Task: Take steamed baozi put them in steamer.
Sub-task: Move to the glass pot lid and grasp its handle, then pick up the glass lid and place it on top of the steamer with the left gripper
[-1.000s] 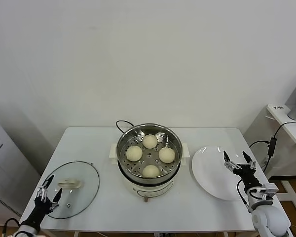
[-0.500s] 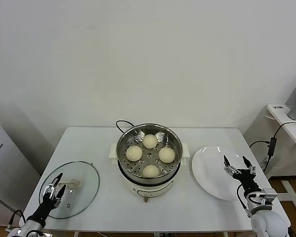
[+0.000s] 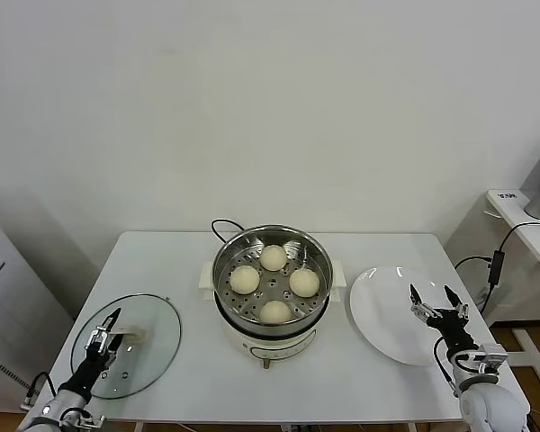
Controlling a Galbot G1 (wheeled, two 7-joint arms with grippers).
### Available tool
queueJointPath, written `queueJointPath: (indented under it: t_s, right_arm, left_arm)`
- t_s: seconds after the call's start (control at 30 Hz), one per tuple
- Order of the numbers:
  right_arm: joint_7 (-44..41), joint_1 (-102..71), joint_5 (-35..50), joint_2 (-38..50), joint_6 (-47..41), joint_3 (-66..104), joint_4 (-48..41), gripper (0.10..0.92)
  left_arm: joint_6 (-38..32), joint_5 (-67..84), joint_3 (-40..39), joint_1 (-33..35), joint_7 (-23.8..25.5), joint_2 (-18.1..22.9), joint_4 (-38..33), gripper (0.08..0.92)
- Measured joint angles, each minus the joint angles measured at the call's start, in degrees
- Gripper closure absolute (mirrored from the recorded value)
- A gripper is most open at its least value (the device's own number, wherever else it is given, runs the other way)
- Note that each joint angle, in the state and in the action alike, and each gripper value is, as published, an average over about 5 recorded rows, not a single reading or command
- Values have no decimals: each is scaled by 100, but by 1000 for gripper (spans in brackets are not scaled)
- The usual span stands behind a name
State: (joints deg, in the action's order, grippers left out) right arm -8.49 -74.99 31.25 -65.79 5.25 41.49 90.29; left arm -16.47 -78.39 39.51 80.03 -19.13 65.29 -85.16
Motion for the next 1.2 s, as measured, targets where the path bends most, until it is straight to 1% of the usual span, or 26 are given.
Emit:
queueJointPath:
  t_s: [0.4, 0.67, 0.77, 0.93, 1.2]
  right_arm:
    - [-4, 53, 35, 20, -6, 53, -37, 203]
    - [-14, 39, 37, 22, -10, 87, -77, 203]
    - [-16, 56, 50, 44, -17, 100, -75, 203]
    - [-12, 95, 76, 77, -37, 100, -46, 203]
    - [-10, 130, 85, 94, -52, 74, -13, 203]
  left_arm:
    - [10, -77, 8, -79, -27, 120, 82, 580]
    - [34, 114, 68, 26, 10, 77, -155, 813]
    - [68, 284, 121, 64, 91, 14, -329, 879]
    - [173, 741, 254, 60, 398, -196, -771, 897]
    - [611, 1658, 222, -142, 1235, -724, -1648, 897]
